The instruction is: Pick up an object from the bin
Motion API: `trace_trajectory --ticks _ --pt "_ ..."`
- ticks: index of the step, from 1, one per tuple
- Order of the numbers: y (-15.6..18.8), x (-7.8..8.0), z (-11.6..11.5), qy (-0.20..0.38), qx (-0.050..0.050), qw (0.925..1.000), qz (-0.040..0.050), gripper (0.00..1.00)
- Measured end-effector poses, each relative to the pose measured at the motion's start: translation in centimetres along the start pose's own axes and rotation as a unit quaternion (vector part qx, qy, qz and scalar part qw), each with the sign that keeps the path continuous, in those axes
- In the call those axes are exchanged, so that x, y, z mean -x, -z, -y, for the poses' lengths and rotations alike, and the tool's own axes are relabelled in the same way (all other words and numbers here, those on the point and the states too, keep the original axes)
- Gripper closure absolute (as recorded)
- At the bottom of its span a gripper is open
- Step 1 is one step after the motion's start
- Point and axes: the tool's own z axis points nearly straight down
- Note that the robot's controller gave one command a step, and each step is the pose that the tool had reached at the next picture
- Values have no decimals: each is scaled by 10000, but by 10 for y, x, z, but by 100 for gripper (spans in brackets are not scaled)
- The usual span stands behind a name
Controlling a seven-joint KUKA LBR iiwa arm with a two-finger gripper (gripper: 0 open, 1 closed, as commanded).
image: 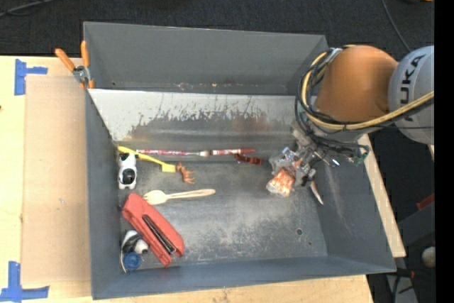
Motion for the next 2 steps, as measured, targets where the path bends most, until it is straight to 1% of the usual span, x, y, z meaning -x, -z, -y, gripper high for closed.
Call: trace_trajectory --ticks 1,2 --pt "20 2 0 513 57 9987 -34 100" --pt "106 -2 15 371 38 9993 -32 100"
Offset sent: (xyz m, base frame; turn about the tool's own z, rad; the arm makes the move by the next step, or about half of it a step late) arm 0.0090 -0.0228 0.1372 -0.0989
